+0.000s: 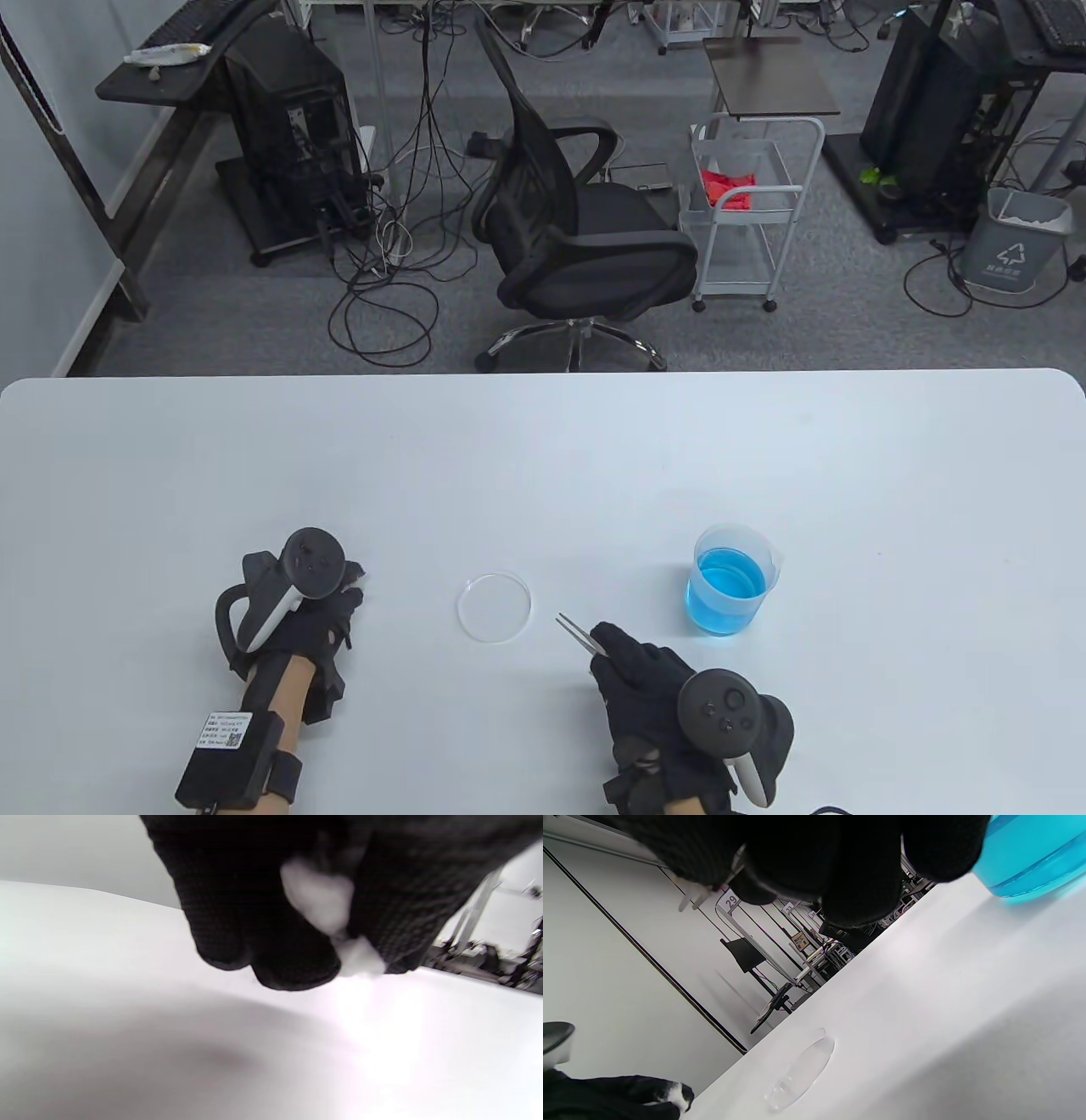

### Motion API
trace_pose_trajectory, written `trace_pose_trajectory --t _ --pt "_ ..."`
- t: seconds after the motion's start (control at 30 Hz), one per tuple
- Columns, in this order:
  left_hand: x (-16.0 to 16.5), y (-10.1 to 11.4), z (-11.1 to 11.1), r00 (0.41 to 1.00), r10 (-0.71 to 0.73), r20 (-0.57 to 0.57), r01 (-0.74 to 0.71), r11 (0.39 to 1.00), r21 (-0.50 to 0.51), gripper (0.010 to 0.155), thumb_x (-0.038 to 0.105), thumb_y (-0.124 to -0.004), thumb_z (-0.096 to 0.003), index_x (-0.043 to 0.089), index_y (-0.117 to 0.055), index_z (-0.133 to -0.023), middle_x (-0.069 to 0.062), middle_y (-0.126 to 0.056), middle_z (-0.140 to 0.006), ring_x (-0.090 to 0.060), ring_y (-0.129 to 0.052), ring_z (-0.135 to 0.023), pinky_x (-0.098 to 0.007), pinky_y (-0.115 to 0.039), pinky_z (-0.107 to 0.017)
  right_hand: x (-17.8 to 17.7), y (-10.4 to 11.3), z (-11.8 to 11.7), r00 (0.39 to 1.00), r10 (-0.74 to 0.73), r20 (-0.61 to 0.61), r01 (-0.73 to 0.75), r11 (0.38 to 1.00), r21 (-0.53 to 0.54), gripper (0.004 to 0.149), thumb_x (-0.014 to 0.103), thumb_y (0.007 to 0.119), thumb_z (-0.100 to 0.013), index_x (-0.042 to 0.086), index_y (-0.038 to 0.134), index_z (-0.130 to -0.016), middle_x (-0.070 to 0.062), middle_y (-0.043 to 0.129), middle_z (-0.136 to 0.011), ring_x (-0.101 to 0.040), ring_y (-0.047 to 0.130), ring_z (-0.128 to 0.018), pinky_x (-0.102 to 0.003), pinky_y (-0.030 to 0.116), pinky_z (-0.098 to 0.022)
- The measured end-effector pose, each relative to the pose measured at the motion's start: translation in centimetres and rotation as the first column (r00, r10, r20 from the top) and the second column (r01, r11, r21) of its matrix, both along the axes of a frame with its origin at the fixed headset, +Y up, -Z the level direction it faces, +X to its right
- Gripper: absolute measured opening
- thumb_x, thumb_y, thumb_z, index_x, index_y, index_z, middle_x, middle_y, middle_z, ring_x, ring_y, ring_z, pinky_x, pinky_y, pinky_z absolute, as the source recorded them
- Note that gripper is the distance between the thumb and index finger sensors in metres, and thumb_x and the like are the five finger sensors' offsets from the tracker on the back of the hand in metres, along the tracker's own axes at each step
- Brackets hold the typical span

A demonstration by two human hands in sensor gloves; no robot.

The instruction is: Dip tweezers-held cotton tuft into dye solution and dot onto culture dish

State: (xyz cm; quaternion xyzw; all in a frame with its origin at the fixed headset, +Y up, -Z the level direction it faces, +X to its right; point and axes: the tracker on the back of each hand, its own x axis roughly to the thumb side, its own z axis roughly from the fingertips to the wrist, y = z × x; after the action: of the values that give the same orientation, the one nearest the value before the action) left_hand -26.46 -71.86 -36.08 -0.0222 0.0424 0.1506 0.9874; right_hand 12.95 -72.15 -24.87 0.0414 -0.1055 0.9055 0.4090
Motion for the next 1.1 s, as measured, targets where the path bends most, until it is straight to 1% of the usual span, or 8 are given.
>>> trace_pose_trajectory --t 0.17,0.33,0.4,0.57,0.83,0.9,1.0,1.1 --pt "2.9 2.1 2.9 0.989 0.122 0.09 -0.129 0.989 0.076 0.042 0.04 -0.097 -0.0428 0.036 -0.092 -0.084 0.005 -0.094 -0.085 -0.011 -0.113 -0.053 -0.028 -0.1 -0.046 -0.2 0.3 0.1 1.0 0.001 -0.007 -0.001 1.0 0.023 0.041 0.038 0.085 -0.044 0.023 0.09 -0.081 0.003 0.095 -0.053 -0.024 0.096 -0.064 -0.057 0.072 -0.056" --pt "5.5 3.0 5.7 0.961 0.22 0.166 -0.239 0.966 0.103 0.042 0.04 -0.097 -0.043 0.036 -0.092 -0.085 0.005 -0.094 -0.085 -0.011 -0.113 -0.053 -0.028 -0.1 -0.046 -0.6 0.6 0.5 1.0 0.005 -0.03 -0.003 0.998 0.061 0.04 0.039 0.085 -0.043 0.022 0.091 -0.08 0.003 0.094 -0.052 -0.024 0.096 -0.063 -0.056 0.072 -0.055" --pt "6.3 3.0 6.6 0.952 0.247 0.182 -0.269 0.957 0.111 0.042 0.04 -0.097 -0.0432 0.036 -0.091 -0.085 0.005 -0.094 -0.085 -0.01 -0.113 -0.053 -0.028 -0.1 -0.046 -0.8 0.8 0.7 0.999 0.011 -0.043 -0.008 0.997 0.082 0.04 0.039 0.085 -0.043 0.022 0.091 -0.079 0.003 0.094 -0.052 -0.024 0.096 -0.063 -0.056 0.073 -0.055" --pt "7.7 2.2 8.0 0.923 0.326 0.203 -0.348 0.934 0.082 0.042 0.04 -0.096 -0.0434 0.035 -0.091 -0.085 0.005 -0.094 -0.085 -0.01 -0.113 -0.053 -0.028 -0.099 -0.046 -1.4 1.0 1.0 0.995 0.056 -0.079 -0.047 0.992 0.117 0.04 0.039 0.086 -0.043 0.023 0.091 -0.079 0.003 0.094 -0.052 -0.024 0.096 -0.064 -0.056 0.072 -0.055" --pt "8.7 1.0 9.5 0.86 0.446 0.247 -0.474 0.878 0.067 0.043 0.04 -0.096 -0.0436 0.034 -0.091 -0.086 0.004 -0.093 -0.085 -0.01 -0.113 -0.053 -0.028 -0.099 -0.046 -3.4 1.2 1.8 0.964 0.221 -0.145 -0.192 0.962 0.193 0.04 0.039 0.086 -0.043 0.023 0.092 -0.079 0.003 0.095 -0.052 -0.024 0.096 -0.065 -0.056 0.072 -0.056" --pt "9.0 0.9 9.9 0.855 0.445 0.265 -0.475 0.878 0.058 0.043 0.039 -0.096 -0.0437 0.034 -0.091 -0.086 0.004 -0.093 -0.085 -0.011 -0.113 -0.053 -0.029 -0.099 -0.046 -3.9 1.3 2.0 0.953 0.258 -0.156 -0.223 0.951 0.215 0.04 0.04 0.086 -0.043 0.023 0.092 -0.079 0.003 0.095 -0.051 -0.024 0.096 -0.064 -0.056 0.072 -0.056" --pt "9.2 1.0 10.4 0.859 0.429 0.28 -0.466 0.881 0.079 0.043 0.04 -0.096 -0.0437 0.034 -0.09 -0.086 0.004 -0.093 -0.085 -0.01 -0.113 -0.053 -0.028 -0.099 -0.046 -4.5 1.5 2.4 0.943 0.299 -0.149 -0.257 0.934 0.248 0.04 0.04 0.087 -0.042 0.024 0.092 -0.078 0.003 0.095 -0.051 -0.023 0.096 -0.064 -0.056 0.072 -0.056" --pt "9.4 1.2 10.8 0.852 0.431 0.297 -0.472 0.878 0.081 0.043 0.04 -0.096 -0.0435 0.034 -0.09 -0.086 0.004 -0.093 -0.085 -0.01 -0.113 -0.053 -0.028 -0.099 -0.046 -4.9 1.7 2.8 0.928 0.354 -0.112 -0.313 0.908 0.279 0.039 0.04 0.087 -0.042 0.024 0.093 -0.077 0.004 0.095 -0.05 -0.023 0.097 -0.063 -0.056 0.073 -0.055"
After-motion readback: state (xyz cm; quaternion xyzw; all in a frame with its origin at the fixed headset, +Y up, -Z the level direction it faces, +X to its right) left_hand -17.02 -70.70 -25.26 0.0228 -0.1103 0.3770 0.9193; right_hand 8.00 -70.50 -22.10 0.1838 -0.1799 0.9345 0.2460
